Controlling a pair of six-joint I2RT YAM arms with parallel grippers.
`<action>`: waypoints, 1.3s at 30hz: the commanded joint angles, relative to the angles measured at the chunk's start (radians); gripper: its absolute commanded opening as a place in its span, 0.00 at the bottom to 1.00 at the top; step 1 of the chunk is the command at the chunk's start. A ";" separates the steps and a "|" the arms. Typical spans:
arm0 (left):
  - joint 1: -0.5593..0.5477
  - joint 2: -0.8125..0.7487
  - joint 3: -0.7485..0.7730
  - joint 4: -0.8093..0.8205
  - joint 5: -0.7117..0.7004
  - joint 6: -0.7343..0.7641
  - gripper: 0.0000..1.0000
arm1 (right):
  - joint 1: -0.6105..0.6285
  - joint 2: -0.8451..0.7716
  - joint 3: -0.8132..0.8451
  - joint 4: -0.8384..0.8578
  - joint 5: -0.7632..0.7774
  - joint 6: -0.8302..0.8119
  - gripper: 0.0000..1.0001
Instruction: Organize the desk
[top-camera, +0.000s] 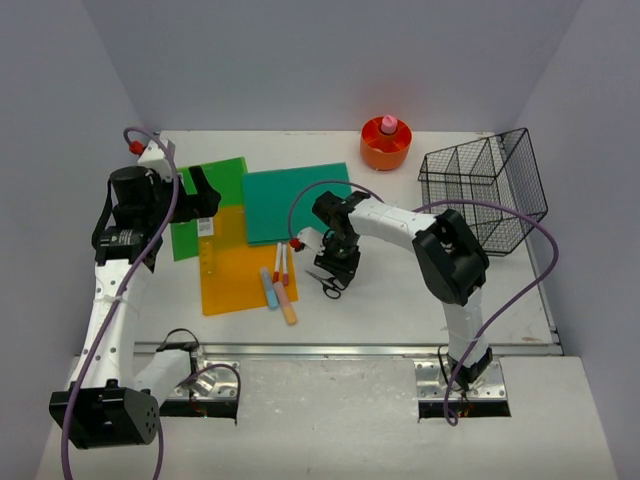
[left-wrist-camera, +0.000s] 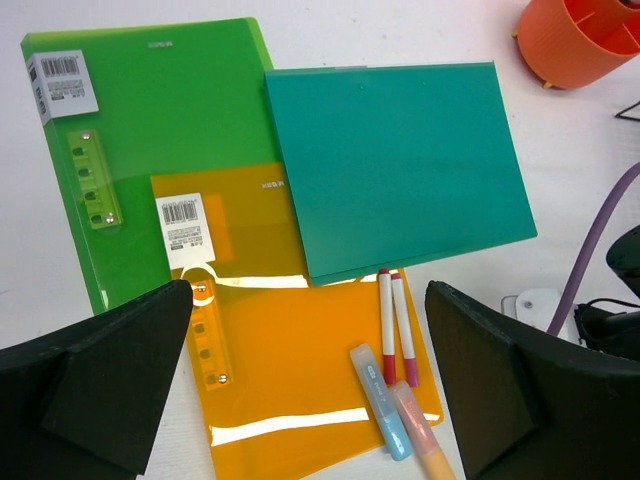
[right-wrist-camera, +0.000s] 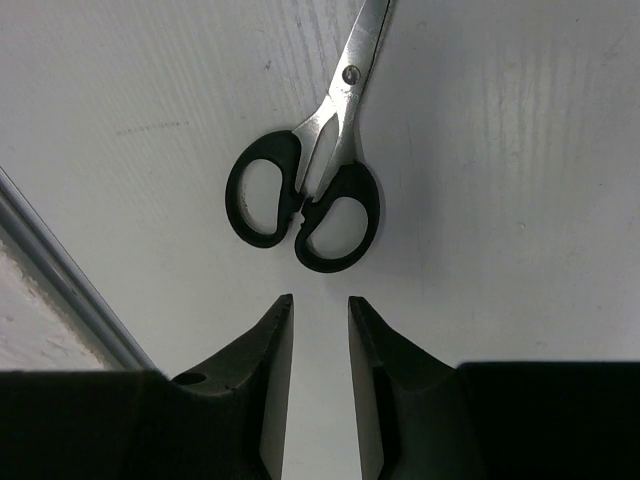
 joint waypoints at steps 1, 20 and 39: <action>0.013 -0.026 -0.013 0.027 0.042 0.022 1.00 | 0.001 -0.007 -0.023 0.064 0.006 0.015 0.28; 0.014 -0.002 -0.011 0.066 0.046 0.042 1.00 | -0.006 0.041 -0.050 0.211 0.093 0.151 0.15; -0.276 -0.008 -0.039 0.014 0.459 0.878 0.84 | -0.234 -0.005 0.126 -0.084 -0.326 0.309 0.00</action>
